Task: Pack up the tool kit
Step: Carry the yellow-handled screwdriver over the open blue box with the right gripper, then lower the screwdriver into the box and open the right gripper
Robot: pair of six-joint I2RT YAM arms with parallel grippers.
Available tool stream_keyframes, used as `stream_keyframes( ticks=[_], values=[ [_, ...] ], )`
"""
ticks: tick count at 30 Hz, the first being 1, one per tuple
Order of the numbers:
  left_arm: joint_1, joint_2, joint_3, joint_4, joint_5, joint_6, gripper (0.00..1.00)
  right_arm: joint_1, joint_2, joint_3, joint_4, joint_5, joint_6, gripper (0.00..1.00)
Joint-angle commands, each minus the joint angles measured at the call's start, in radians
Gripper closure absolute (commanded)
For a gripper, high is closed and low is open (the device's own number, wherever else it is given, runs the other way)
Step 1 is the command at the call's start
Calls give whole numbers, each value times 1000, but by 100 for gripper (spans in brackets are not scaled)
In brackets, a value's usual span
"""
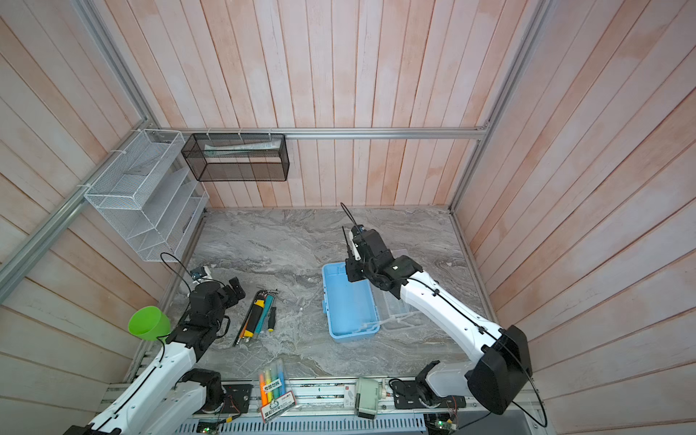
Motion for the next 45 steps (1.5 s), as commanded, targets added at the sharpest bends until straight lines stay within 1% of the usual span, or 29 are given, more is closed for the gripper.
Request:
stream_keyframes(
  ticks=[1, 3, 7, 19, 20, 22, 23, 30, 41, 43, 45],
  values=[
    [5, -3, 7, 5, 15, 2, 0, -49, -49, 24, -153, 97, -25, 100],
    [6, -2, 8, 5, 16, 2, 0, -71, -64, 26, -203, 150, -24, 100],
    [5, 0, 9, 7, 16, 2, 0, -115, -84, -9, -262, 187, -20, 100],
    [7, 3, 10, 5, 15, 2, 0, -125, -159, -166, -218, 118, 24, 100],
    [7, 4, 10, 4, 15, 1, 0, -123, -159, -167, -223, 128, 38, 100],
    [6, 3, 10, 5, 14, -1, 0, -123, -160, -166, -216, 113, 24, 100],
    [8, 5, 10, 4, 13, 0, 0, -124, -161, -174, -206, 113, 40, 100],
    [8, 4, 11, 4, 12, -1, 0, -122, -103, -177, -229, 116, 68, 100],
    [8, 5, 11, 4, 15, 1, 0, -114, -48, -169, -237, 136, 67, 100],
    [7, 2, 11, 4, 15, 1, 0, -108, -34, -160, -244, 139, 63, 89],
    [7, 3, 11, 4, 14, 0, 0, -106, -21, -149, -253, 152, 60, 84]
  ],
)
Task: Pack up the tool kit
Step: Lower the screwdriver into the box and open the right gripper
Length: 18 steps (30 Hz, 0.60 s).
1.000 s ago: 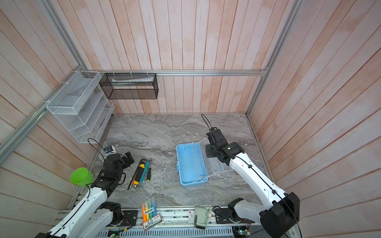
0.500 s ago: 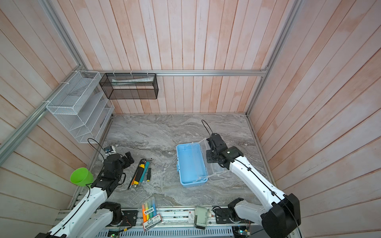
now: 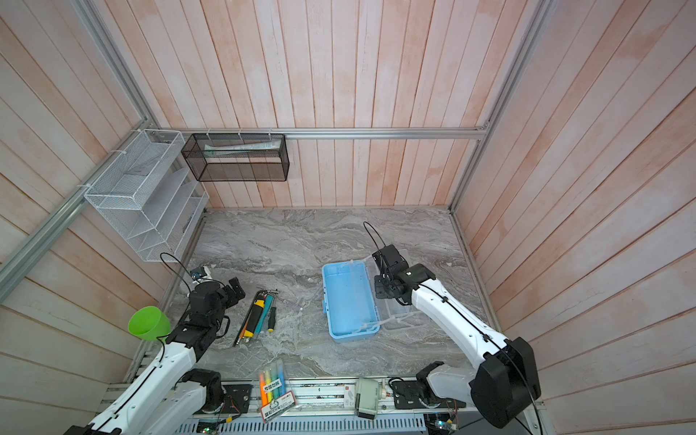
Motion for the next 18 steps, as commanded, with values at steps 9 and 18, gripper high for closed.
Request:
stream_keyframes(
  ticks=[9, 18],
  values=[
    [5, 3, 11, 3, 10, -1, 0, 36, 42, 118, -73, 71, -24, 67],
    [5, 2, 11, 4, 11, 0, 0, 267, 73, 221, 85, 64, -174, 62]
  ],
)
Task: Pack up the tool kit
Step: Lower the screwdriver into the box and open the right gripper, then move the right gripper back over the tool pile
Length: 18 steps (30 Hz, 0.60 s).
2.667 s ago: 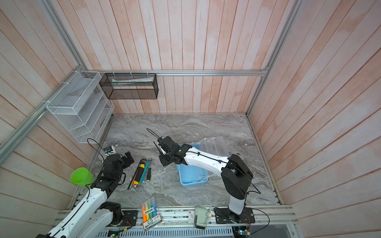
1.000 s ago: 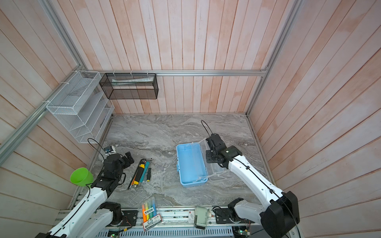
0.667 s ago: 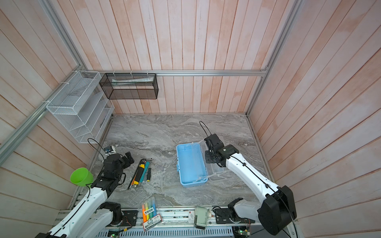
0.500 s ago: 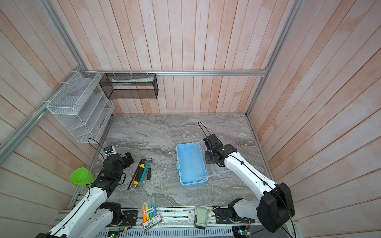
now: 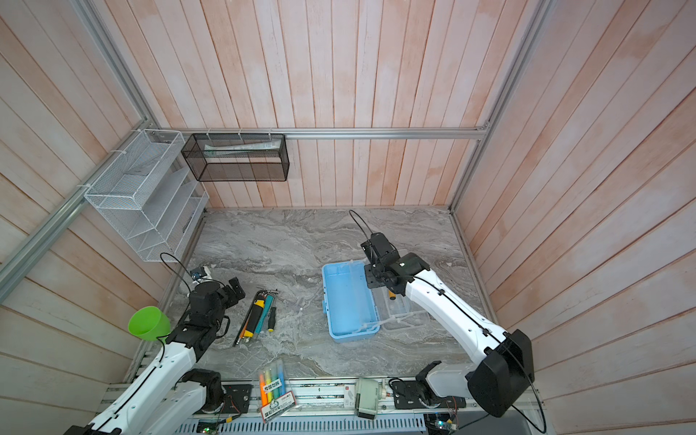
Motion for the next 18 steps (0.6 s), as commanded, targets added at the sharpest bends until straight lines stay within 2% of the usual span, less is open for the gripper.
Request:
stream_keyframes(
  ticks=[1, 7, 13, 18],
  values=[
    [5, 2, 10, 4, 10, -1, 0, 155, 30, 37, 136, -6, -122, 61],
    [5, 0, 10, 3, 6, -3, 0, 269, 163, 73, 362, -185, -180, 59],
    [6, 0, 11, 0, 6, -4, 0, 331, 394, 148, 377, -310, -299, 55],
    [7, -1, 10, 1, 6, -5, 0, 341, 568, 241, 338, -350, -347, 52]
  ],
)
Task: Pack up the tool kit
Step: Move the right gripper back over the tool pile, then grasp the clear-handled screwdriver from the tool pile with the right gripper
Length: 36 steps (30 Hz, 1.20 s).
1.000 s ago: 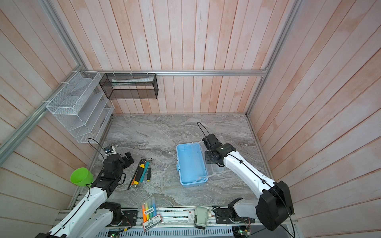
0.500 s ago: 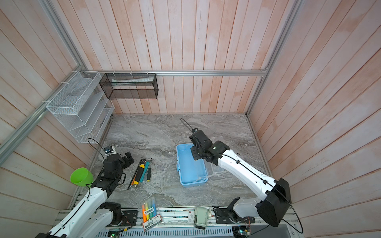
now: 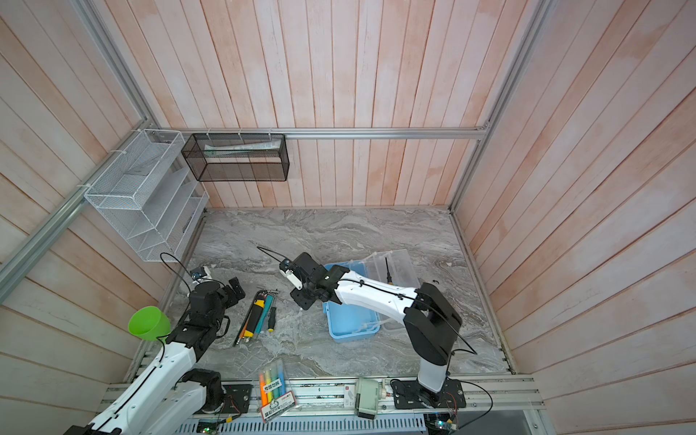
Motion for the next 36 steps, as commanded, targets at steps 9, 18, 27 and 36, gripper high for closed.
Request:
stream_keyframes(
  ticks=[9, 18, 27, 36],
  values=[
    [8, -1, 9, 0, 7, -5, 0, 29, 255, 162, -44, -63, -91, 52],
    [8, -4, 8, -2, 5, -6, 0, 36, 330, 201, -53, -50, -80, 54],
    [9, -4, 8, -1, 6, -6, 0, 39, 352, 184, -55, -5, -50, 66],
    [9, -2, 9, -2, 5, -6, 0, 39, 311, 137, -22, 8, -21, 89]
  ],
)
